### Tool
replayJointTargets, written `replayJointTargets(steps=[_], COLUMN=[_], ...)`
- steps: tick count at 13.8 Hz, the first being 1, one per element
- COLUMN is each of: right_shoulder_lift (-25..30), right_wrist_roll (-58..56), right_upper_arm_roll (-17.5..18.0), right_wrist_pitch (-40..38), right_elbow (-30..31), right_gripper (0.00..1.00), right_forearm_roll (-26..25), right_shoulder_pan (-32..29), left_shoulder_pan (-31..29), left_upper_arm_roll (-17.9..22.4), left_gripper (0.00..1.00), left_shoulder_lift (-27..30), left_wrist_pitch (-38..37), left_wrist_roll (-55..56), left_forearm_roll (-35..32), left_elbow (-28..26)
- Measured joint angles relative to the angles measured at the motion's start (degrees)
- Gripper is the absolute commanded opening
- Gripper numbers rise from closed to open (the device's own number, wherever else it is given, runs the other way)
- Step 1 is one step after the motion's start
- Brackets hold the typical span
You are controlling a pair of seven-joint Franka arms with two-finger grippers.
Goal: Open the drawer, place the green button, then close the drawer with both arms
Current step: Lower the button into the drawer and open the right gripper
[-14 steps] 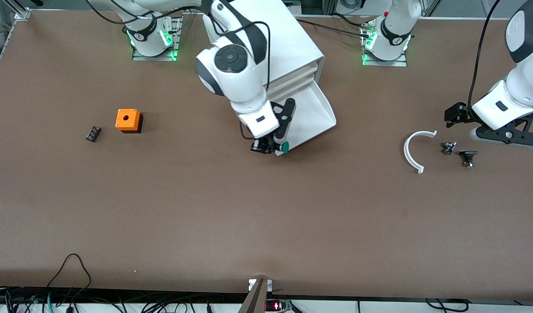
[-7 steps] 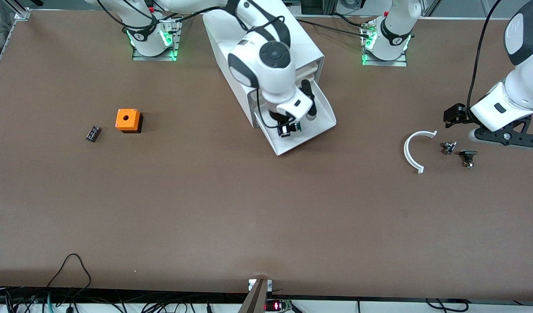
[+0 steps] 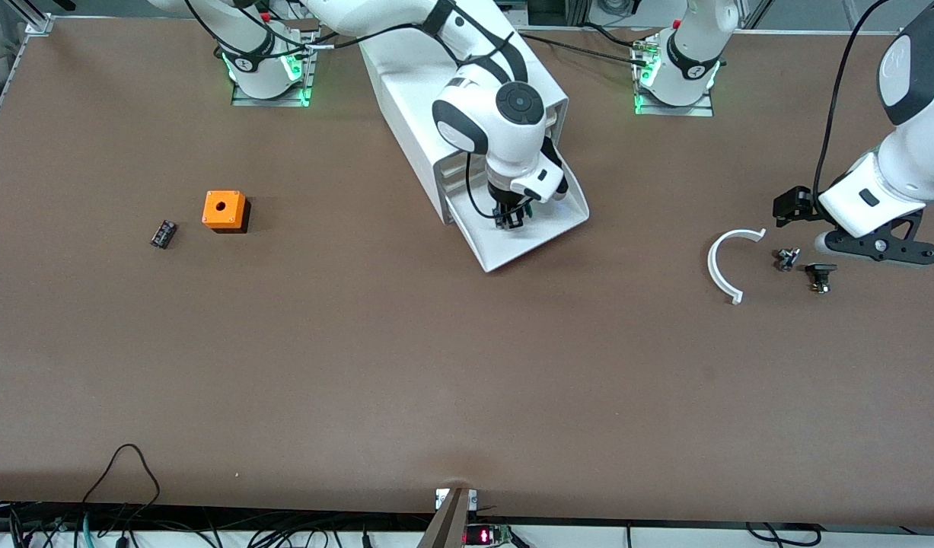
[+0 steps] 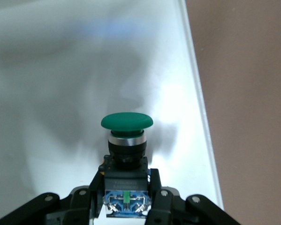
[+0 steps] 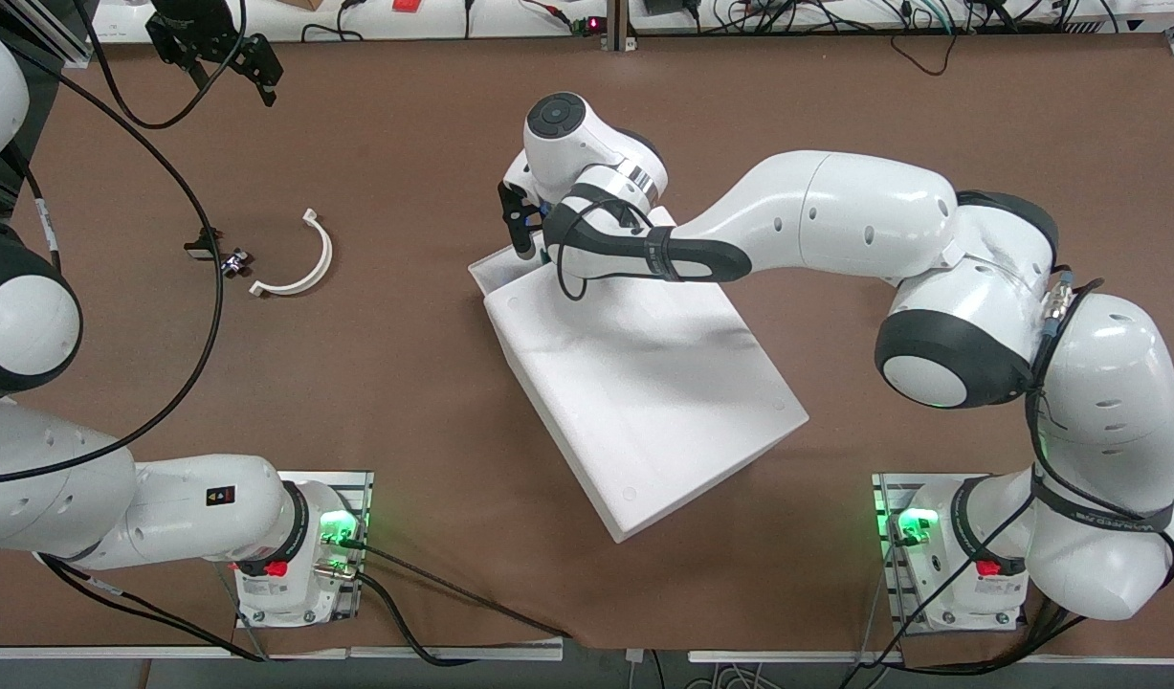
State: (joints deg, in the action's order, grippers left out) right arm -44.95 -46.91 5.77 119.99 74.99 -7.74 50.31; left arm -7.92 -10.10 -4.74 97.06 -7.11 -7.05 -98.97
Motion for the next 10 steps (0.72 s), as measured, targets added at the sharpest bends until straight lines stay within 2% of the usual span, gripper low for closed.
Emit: replayJointTargets(steps=[1, 7, 10], right_shoulder_lift=[-0.28, -0.02, 2.46], right_wrist_roll=[0.08, 9.07, 9.87], right_upper_arm_roll=[0.00, -0.33, -3.12], right_wrist_pitch=[0.02, -0.04, -0.34], right_elbow=[-0.07, -3.22, -5.44], right_gripper=[1.00, 1.00, 1.00], right_forearm_roll=[0.00, 0.06, 2.59], right_shoulder_pan=[0.06, 0.19, 0.17], left_shoulder_pan=[0.00, 0.00, 0.00], left_upper_arm_roll=[-0.01, -0.06, -0.03], left_gripper=[1.00, 1.00, 1.00], left_shoulder_lift=[-0.10, -0.12, -0.34], left_wrist_pitch=[0.00, 0.05, 0.27], left_wrist_roll=[0.00, 0.01, 0.23], left_forearm_roll=[0.06, 0.82, 1.99], left_elbow=[0.00, 0.19, 0.14])
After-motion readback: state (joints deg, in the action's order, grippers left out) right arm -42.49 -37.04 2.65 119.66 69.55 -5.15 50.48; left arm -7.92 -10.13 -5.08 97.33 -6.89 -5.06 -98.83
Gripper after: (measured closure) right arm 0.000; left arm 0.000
